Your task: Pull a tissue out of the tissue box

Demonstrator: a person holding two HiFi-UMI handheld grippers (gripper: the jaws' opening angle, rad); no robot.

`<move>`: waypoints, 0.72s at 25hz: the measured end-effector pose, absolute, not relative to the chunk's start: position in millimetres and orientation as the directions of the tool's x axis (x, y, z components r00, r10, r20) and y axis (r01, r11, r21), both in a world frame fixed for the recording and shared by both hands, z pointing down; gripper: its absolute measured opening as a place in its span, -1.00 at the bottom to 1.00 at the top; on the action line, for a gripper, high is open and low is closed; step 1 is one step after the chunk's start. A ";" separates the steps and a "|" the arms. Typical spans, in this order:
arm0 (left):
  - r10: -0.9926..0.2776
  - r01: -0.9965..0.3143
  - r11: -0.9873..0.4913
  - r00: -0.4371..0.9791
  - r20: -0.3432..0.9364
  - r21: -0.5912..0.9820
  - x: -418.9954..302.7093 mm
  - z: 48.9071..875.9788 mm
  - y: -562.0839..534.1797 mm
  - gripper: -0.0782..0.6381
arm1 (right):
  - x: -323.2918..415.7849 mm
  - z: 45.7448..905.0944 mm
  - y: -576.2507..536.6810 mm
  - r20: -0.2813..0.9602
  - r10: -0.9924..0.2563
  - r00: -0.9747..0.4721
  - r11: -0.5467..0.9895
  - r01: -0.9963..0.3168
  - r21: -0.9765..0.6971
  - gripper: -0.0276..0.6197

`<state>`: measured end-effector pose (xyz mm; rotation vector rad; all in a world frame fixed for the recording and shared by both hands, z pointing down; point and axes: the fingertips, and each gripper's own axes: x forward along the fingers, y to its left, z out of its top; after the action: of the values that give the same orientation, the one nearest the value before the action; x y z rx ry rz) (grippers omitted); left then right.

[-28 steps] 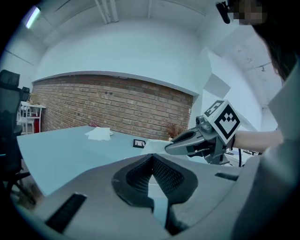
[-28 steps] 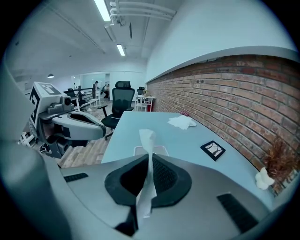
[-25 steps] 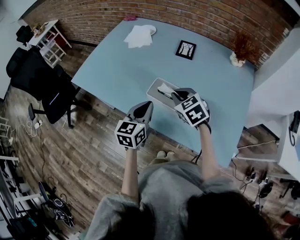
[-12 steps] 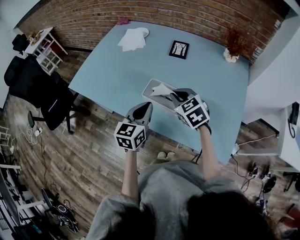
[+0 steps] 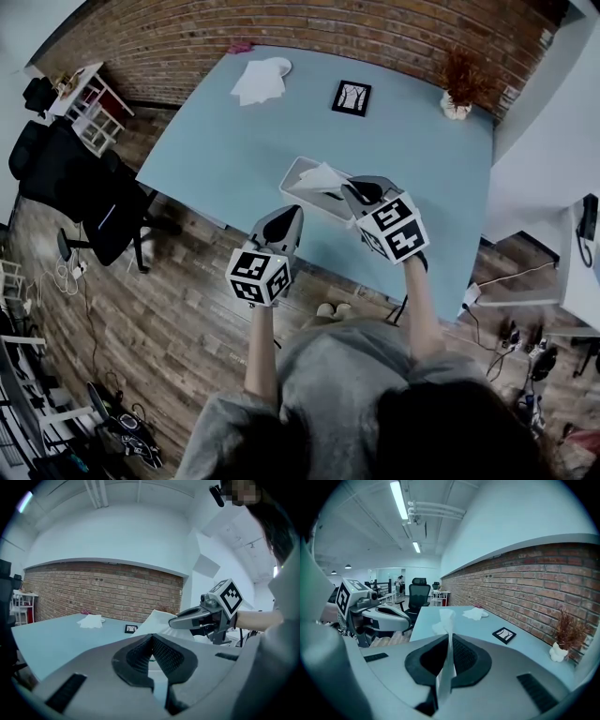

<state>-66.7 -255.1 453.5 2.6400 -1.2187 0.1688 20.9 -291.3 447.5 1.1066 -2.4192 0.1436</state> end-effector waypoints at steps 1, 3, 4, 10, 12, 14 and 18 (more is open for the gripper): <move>-0.738 -0.763 -0.627 0.646 0.196 0.155 -66.9 452.5 -253.5 -0.77 | 22.0 445.5 -289.3 0.452 -0.690 -0.566 0.669 -0.737 0.099 -0.91; -0.743 -0.767 -0.625 0.642 0.191 0.149 -66.6 450.4 -250.1 -0.77 | 24.7 442.2 -285.1 0.438 -0.694 -0.571 0.670 -0.735 0.103 -0.91; -0.744 -0.768 -0.624 0.641 0.189 0.146 -66.2 449.5 -248.2 -0.77 | 26.2 440.6 -282.7 0.430 -0.696 -0.575 0.670 -0.735 0.103 -0.91; -0.755 -0.777 -0.614 0.630 0.180 0.139 -64.1 448.9 -235.5 -0.77 | 33.3 438.1 -265.9 0.397 -0.701 -0.592 0.676 -0.729 0.108 -0.91; -0.758 -0.778 -0.614 0.628 0.174 0.133 -62.5 447.2 -230.5 -0.77 | 35.8 437.9 -259.6 0.390 -0.702 -0.595 0.678 -0.726 0.112 -0.91; -0.761 -0.779 -0.613 0.626 0.167 0.128 -60.8 445.0 -225.4 -0.77 | 38.8 437.3 -253.0 0.383 -0.704 -0.599 0.680 -0.724 0.118 -0.91; -0.768 -0.784 -0.609 0.621 0.157 0.122 -56.3 444.1 -218.1 -0.77 | 47.2 435.9 -241.0 0.364 -0.705 -0.608 0.684 -0.720 0.122 -0.91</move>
<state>-56.3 -218.1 444.1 2.6643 -1.2882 0.1311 47.2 -241.0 435.9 1.1137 -2.5131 0.0509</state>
